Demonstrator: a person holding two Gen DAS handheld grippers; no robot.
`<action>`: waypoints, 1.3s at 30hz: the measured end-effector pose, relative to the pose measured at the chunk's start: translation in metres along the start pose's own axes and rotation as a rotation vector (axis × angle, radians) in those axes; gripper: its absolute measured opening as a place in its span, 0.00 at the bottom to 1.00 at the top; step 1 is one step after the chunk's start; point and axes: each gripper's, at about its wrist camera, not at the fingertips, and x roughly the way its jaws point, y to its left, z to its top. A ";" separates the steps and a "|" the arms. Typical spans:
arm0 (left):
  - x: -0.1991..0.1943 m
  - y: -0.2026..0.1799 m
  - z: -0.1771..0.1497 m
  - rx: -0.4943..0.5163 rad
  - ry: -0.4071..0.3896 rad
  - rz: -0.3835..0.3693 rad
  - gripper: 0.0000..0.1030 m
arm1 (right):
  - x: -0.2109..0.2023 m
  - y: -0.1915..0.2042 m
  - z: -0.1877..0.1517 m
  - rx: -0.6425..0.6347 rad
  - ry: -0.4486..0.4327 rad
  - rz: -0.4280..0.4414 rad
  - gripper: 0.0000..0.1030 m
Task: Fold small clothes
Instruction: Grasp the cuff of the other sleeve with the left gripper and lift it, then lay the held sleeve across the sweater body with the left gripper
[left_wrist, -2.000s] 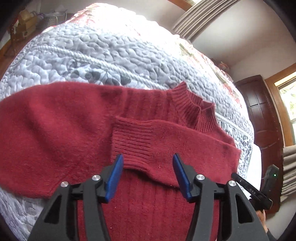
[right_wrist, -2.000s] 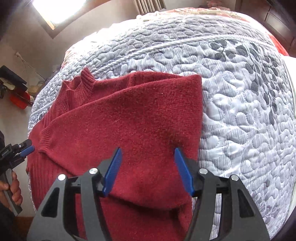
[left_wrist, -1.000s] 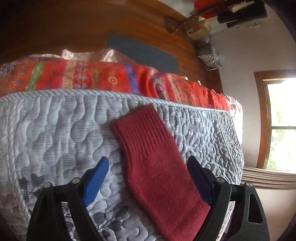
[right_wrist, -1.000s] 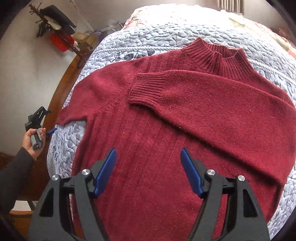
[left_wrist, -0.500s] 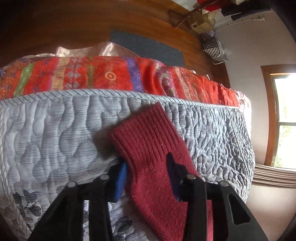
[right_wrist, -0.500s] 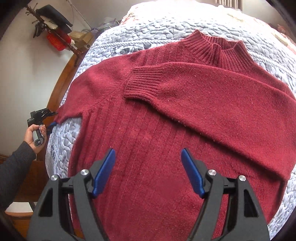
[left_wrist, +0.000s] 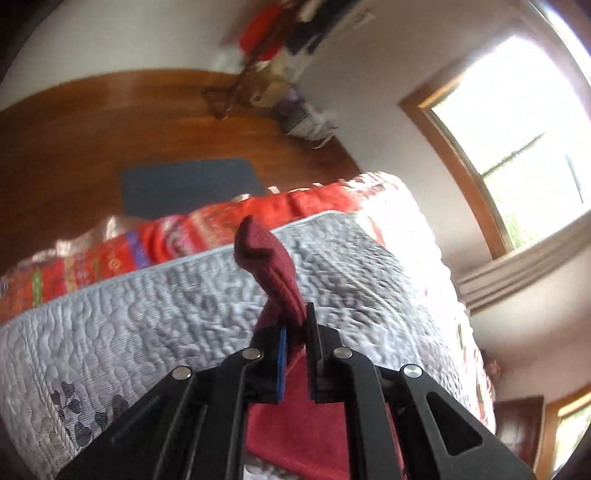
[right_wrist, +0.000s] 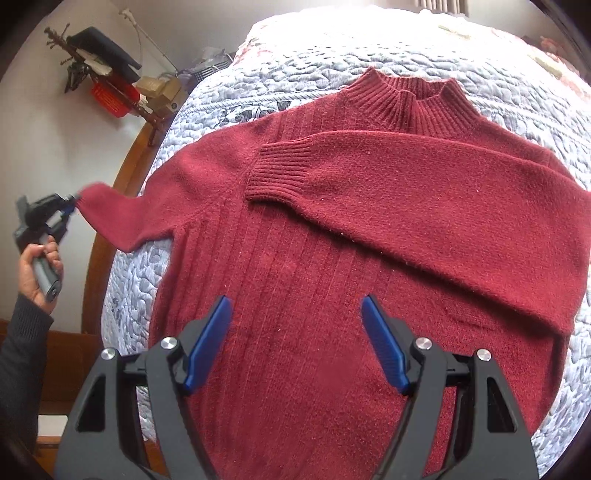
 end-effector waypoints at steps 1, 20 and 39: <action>-0.012 -0.028 -0.005 0.065 -0.015 -0.029 0.08 | -0.001 -0.005 0.001 0.027 0.004 0.017 0.71; 0.087 -0.287 -0.313 0.814 0.323 -0.174 0.08 | -0.035 -0.133 0.025 0.448 -0.062 0.302 0.80; 0.004 -0.186 -0.280 0.561 0.427 -0.092 0.74 | 0.081 -0.148 0.088 0.658 0.123 0.589 0.64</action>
